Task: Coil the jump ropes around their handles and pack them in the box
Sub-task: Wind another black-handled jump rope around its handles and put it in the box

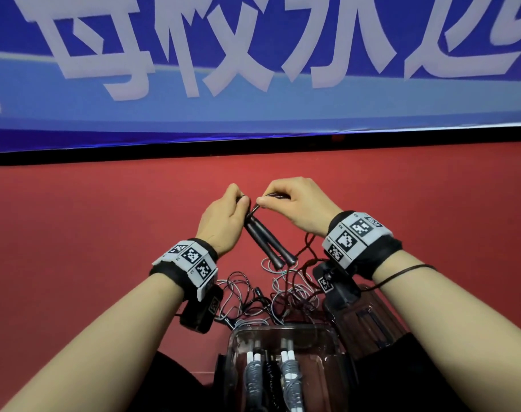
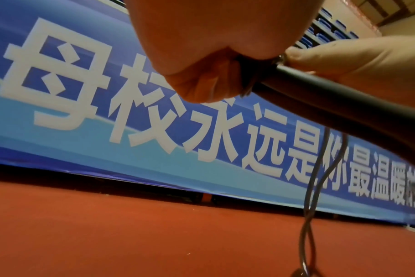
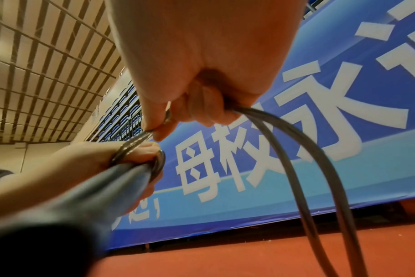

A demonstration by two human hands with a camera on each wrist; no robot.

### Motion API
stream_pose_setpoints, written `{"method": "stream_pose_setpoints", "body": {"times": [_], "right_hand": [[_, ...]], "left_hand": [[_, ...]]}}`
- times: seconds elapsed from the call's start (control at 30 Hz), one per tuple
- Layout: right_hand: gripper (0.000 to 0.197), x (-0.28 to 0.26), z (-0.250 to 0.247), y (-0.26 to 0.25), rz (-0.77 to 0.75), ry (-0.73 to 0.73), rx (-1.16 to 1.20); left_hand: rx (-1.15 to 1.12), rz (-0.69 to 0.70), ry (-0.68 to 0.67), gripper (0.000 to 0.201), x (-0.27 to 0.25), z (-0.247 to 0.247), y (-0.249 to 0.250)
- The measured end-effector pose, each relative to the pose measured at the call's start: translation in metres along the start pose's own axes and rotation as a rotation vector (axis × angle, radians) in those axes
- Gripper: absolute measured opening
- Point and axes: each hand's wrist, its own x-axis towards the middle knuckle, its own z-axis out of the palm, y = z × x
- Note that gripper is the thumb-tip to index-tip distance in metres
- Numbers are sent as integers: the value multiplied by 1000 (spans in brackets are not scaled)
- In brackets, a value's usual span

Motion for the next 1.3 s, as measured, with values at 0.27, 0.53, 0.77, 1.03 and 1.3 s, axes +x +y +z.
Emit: {"method": "stream_pose_setpoints", "body": {"times": [0.27,0.53,0.77,1.03,1.3], "right_hand": [[21,3,-3,9,29,32,119],[26,4,12,14,149,64,239],[19,-6,27,1,304,-35,127],[35,-8,67,-10,373,20,157],[36,-11,68,-26,319,-113,44]], "left_hand": [[-651,-262,-89,31,2,5,21],[-1143,-495,-96,33,-1,6,34],[-1223,-738,112,28,9,9,31],[-1530,-969,-9,33,14,12,24],[-760,-827,334,19,21,25,13]]}}
